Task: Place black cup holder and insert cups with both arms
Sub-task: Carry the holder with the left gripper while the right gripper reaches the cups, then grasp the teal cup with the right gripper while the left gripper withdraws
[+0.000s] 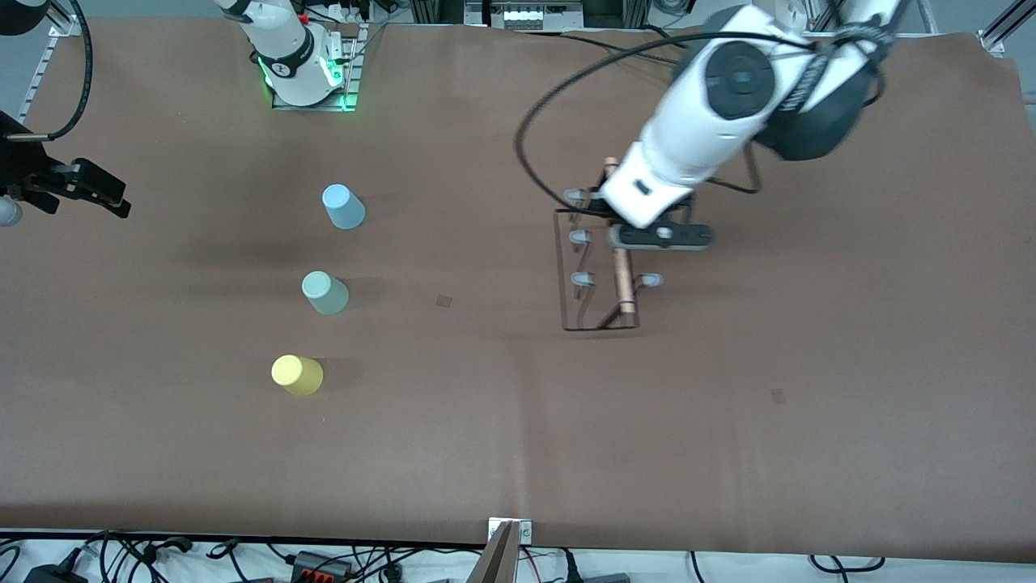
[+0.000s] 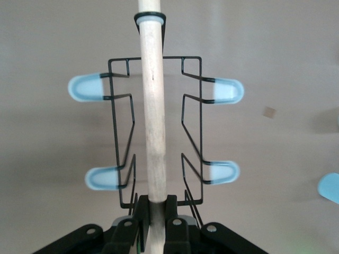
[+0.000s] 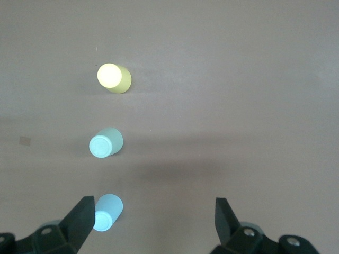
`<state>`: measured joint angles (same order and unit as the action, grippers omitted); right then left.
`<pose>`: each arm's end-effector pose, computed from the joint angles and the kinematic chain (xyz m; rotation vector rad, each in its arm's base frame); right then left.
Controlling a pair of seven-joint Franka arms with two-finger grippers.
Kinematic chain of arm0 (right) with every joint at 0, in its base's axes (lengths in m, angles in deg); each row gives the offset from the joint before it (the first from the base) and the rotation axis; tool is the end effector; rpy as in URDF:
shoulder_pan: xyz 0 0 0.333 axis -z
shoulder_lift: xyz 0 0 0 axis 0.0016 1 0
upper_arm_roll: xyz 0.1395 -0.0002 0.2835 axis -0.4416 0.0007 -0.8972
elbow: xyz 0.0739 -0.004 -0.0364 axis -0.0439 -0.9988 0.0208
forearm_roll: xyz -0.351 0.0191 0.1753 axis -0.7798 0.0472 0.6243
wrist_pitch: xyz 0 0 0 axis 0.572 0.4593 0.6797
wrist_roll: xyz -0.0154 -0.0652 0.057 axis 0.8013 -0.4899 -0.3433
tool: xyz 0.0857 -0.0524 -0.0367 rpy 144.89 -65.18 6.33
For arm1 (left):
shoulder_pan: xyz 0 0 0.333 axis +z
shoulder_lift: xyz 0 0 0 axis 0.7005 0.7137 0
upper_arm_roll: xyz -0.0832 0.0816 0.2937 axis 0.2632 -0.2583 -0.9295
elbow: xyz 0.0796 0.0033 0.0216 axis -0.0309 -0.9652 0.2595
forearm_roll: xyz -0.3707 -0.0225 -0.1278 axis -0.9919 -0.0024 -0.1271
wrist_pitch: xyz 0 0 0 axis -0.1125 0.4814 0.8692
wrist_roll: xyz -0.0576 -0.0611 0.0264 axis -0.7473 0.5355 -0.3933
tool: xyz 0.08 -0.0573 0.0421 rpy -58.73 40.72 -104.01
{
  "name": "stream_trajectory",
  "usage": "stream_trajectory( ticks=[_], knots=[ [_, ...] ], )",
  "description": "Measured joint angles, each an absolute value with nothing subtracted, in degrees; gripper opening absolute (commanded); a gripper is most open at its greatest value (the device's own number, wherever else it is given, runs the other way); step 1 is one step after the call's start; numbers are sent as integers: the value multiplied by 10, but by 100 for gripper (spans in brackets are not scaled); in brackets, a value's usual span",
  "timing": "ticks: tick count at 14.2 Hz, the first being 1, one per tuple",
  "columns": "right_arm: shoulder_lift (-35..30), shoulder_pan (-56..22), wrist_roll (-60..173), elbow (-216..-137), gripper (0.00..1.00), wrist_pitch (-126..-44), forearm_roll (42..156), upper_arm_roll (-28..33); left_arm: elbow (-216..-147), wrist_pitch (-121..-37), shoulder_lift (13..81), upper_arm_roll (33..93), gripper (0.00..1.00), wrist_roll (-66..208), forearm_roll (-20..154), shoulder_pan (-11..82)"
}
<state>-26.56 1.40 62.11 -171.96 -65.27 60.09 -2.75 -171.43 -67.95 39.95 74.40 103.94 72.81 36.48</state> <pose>0.5601 -0.0173 0.6002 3.1078 -0.0581 0.0439 0.5317 -0.3690 0.4819 2.9626 0.1113 -0.1975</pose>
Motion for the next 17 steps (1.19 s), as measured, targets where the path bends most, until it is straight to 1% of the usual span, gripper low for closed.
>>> stream_trajectory(
  ticks=[3, 7, 10, 14, 16, 17],
  knots=[
    [-265, 14, 621, -1720, 100, -652, 601, -27, -1654, -718, 478, 743, 1, 1107, 753, 317],
    [-247, 3, 621, -1723, 100, -651, 601, -29, -1627, -804, 561, 742, 0, 1151, 797, 279],
    [-195, -18, 621, -1727, 100, -653, 601, -30, -1621, -841, 590, 739, 1, 1152, 798, 278],
    [-104, -59, 623, -1727, 100, -665, 606, -32, -1616, -846, 602, 738, 1, 1152, 829, 276],
    [-57, -72, 623, -1728, 100, -699, 621, -32, -1615, -846, 607, 738, 1, 1153, 851, 265],
    [-34, -77, 623, -1728, 100, -718, 624, -32, -1615, -846, 608, 738, 4, 1154, 854, 260]
  ],
)
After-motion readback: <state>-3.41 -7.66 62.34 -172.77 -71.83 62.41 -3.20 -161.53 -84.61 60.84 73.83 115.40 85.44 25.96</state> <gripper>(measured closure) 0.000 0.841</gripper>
